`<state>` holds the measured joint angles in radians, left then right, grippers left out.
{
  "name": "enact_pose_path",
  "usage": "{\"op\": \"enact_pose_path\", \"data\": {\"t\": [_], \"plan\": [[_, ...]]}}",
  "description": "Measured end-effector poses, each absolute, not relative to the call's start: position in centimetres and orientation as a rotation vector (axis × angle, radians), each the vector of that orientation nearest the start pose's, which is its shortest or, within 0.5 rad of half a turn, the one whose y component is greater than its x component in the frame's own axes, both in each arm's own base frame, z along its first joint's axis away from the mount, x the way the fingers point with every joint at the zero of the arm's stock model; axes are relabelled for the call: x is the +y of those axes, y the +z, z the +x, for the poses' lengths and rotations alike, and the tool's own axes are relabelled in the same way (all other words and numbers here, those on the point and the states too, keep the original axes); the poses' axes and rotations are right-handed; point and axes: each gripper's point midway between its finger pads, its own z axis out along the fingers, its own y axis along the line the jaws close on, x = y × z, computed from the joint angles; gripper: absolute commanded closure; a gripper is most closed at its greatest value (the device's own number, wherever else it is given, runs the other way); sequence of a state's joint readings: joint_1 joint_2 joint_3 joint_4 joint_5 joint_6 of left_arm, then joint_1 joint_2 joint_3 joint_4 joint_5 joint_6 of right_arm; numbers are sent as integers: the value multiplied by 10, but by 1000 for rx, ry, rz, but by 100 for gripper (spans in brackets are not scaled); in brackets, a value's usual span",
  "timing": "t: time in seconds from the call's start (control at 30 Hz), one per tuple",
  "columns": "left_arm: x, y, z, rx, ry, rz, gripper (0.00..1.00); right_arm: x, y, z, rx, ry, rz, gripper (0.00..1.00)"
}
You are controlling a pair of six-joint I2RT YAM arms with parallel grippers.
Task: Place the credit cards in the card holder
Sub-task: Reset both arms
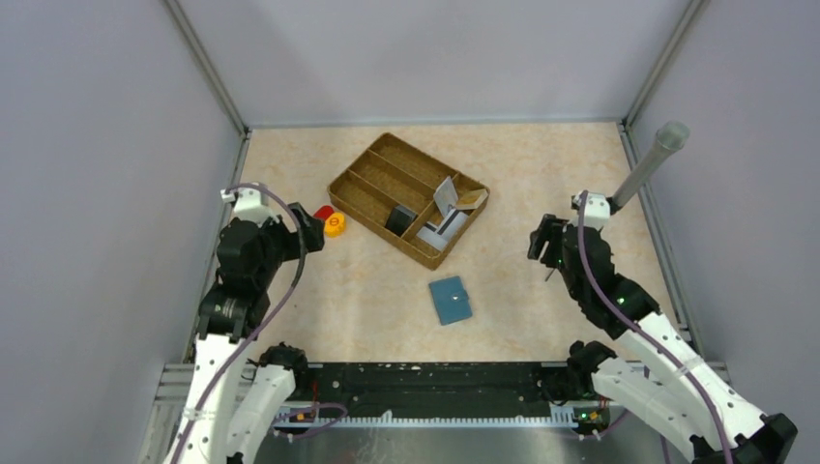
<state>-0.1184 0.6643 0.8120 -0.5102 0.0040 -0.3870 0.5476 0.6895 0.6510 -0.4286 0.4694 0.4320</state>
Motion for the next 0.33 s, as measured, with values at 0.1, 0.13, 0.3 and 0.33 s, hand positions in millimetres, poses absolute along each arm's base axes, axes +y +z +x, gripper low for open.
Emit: {"op": "enact_pose_path", "data": {"t": [0.1, 0.13, 0.3, 0.33], "plan": [[-39, 264, 251, 1859, -288, -217, 1, 71, 200, 255, 1933, 121, 195, 37], [-37, 266, 249, 1849, -274, -210, 1, 69, 202, 255, 1925, 116, 199, 37], [-33, 259, 247, 1860, -235, -188, 1, 66, 206, 256, 1906, 98, 199, 37], [-32, 256, 247, 1869, -228, -187, 1, 66, 206, 256, 1905, 96, 199, 37]]}}
